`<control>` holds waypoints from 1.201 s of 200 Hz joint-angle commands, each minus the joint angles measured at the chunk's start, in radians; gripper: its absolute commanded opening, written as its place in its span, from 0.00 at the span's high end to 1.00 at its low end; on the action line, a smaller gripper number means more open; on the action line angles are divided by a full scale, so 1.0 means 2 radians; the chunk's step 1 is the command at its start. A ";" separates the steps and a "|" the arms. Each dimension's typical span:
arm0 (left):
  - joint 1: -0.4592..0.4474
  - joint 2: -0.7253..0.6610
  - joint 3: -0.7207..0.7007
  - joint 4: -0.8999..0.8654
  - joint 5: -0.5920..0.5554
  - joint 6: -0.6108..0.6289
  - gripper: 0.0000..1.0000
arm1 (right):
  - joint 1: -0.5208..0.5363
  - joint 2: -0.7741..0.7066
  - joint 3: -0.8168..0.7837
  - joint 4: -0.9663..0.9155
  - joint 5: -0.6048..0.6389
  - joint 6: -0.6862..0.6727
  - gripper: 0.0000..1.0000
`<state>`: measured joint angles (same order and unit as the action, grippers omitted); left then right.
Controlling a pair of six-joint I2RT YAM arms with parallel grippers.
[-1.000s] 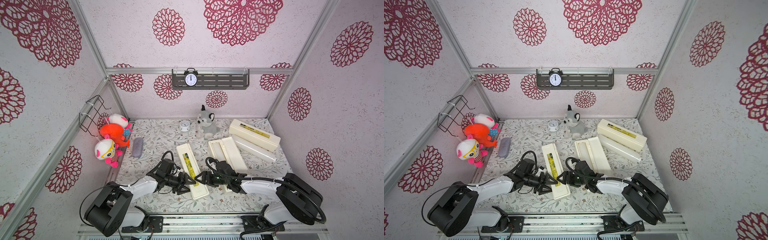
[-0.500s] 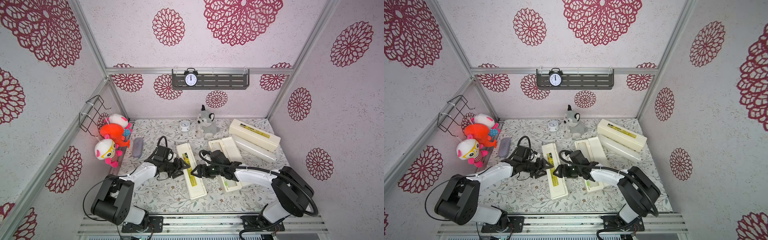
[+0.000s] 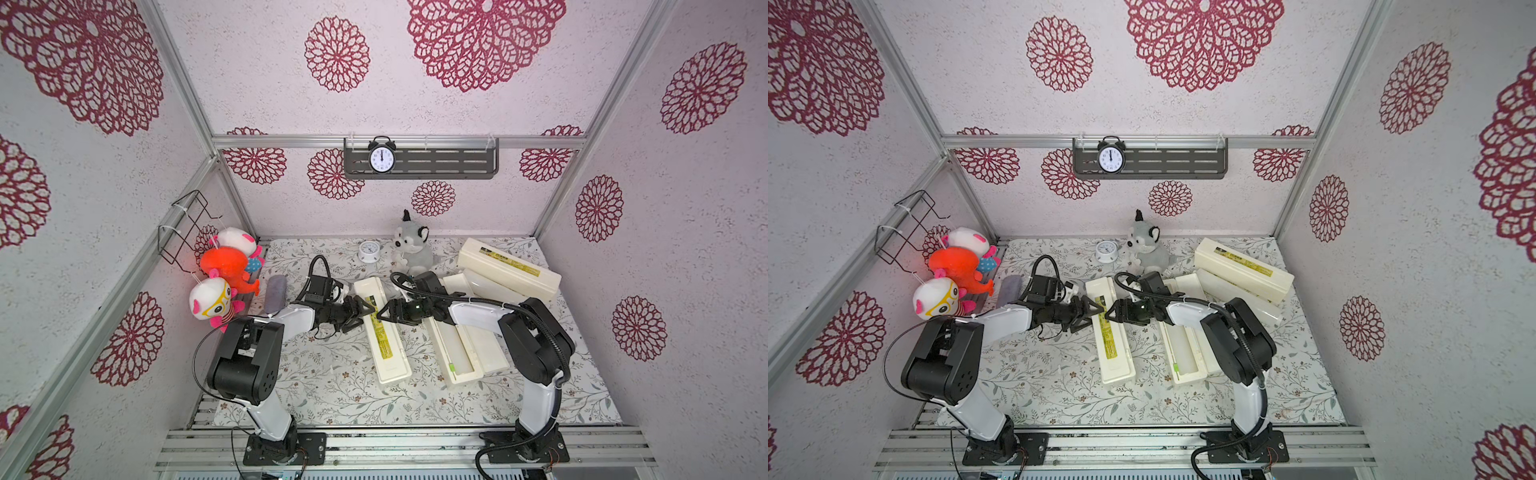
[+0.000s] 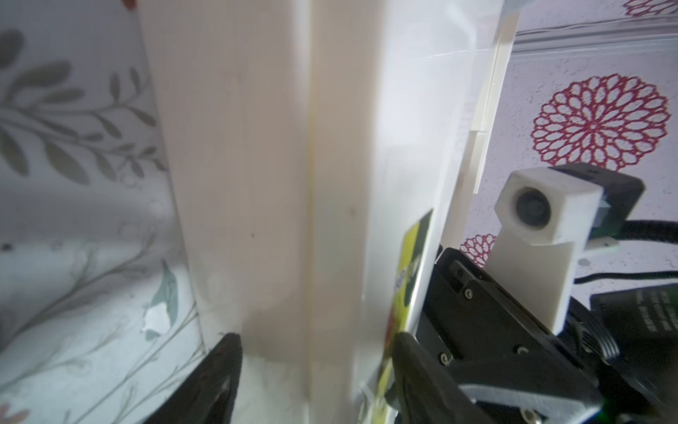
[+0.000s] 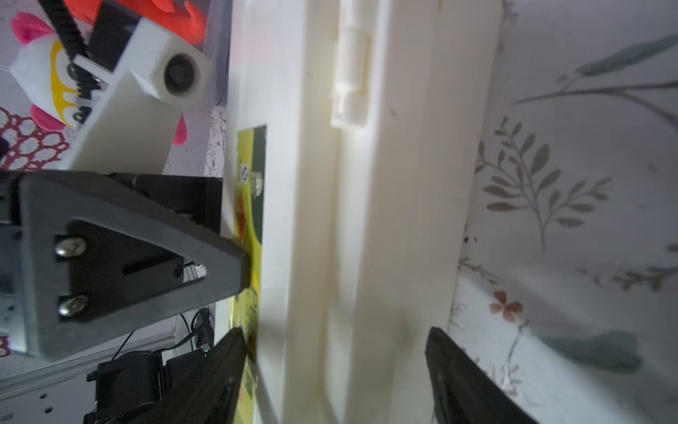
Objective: Put plastic wrap rolls into dispensers
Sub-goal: Close the lid on the plastic wrap cutting box.
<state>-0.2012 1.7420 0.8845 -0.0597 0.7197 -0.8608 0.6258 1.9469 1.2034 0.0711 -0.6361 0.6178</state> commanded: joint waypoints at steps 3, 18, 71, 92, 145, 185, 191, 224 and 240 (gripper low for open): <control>0.020 0.039 0.007 0.027 -0.046 0.000 0.29 | -0.014 0.021 0.036 0.004 -0.030 -0.010 0.22; 0.022 0.043 0.019 0.029 -0.046 -0.001 0.26 | -0.017 0.037 0.062 -0.006 -0.031 -0.014 0.19; 0.037 0.057 0.026 0.065 -0.070 -0.025 0.16 | -0.030 0.095 0.125 0.014 -0.034 0.015 0.17; 0.037 0.074 0.031 0.096 -0.070 -0.040 0.16 | -0.031 0.112 0.142 0.029 -0.043 0.025 0.18; 0.035 0.106 0.045 0.149 -0.062 -0.074 0.21 | -0.031 0.142 0.169 0.053 -0.068 0.053 0.30; 0.017 0.133 0.045 0.172 -0.049 -0.091 0.26 | -0.024 0.144 0.168 0.071 -0.091 0.070 0.39; 0.013 0.134 0.046 0.175 -0.047 -0.094 0.27 | -0.022 0.141 0.168 0.070 -0.094 0.070 0.41; 0.000 0.128 0.046 0.167 -0.044 -0.092 0.27 | -0.016 0.121 0.138 0.120 -0.116 0.105 0.42; -0.001 0.124 0.047 0.151 -0.050 -0.083 0.27 | -0.015 0.109 0.124 0.142 -0.121 0.122 0.44</control>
<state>-0.1490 1.9511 0.9825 0.3248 0.6636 -1.0252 0.5419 2.2185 1.4899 0.2687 -0.7509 0.7815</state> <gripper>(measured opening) 0.733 0.574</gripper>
